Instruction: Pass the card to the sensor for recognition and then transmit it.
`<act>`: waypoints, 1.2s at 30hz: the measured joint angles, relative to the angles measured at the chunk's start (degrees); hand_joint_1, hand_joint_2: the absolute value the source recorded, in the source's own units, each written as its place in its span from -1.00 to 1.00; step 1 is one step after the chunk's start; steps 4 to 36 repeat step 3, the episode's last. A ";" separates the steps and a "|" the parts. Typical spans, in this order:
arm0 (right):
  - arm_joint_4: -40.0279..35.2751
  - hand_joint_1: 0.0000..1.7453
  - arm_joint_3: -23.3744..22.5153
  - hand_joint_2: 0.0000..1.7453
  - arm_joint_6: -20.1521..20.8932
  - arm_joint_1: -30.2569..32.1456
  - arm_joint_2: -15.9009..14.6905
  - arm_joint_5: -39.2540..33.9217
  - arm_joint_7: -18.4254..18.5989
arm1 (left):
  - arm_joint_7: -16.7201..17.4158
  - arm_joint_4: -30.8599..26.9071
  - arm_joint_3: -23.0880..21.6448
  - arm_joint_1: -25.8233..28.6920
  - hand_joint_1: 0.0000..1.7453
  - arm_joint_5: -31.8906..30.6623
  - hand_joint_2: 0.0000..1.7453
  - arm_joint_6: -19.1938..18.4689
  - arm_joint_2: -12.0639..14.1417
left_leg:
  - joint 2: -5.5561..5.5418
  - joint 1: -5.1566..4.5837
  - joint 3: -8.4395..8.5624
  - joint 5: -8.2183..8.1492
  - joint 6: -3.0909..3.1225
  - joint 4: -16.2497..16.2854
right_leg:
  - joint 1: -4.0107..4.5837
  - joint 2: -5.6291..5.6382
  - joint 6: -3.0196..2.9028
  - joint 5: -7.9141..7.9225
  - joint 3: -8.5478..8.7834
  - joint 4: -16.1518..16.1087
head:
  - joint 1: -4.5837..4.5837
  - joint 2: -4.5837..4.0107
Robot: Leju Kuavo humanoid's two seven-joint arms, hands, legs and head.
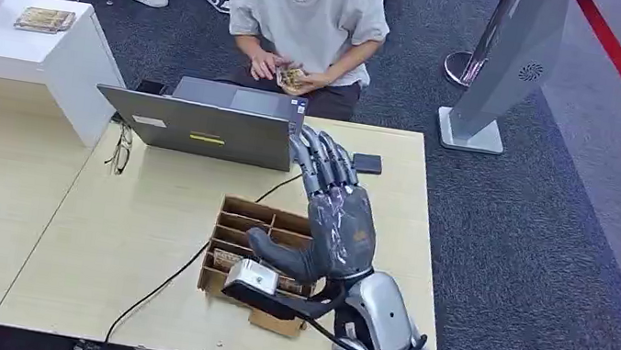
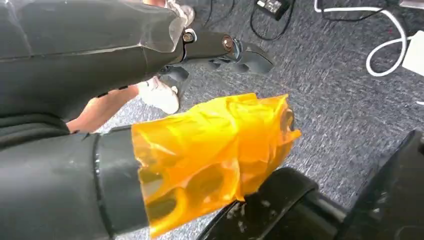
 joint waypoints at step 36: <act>-1.87 -1.00 0.00 -1.00 -1.08 2.95 -0.26 -5.00 -4.03 | 0.00 -0.46 0.55 0.76 -1.00 -0.02 -1.00 0.02 0.02 | 0.00 0.00 0.00 0.00 0.00 0.00 | 0.00 0.00 0.00 -0.01 0.00 -0.01 | 0.00 0.00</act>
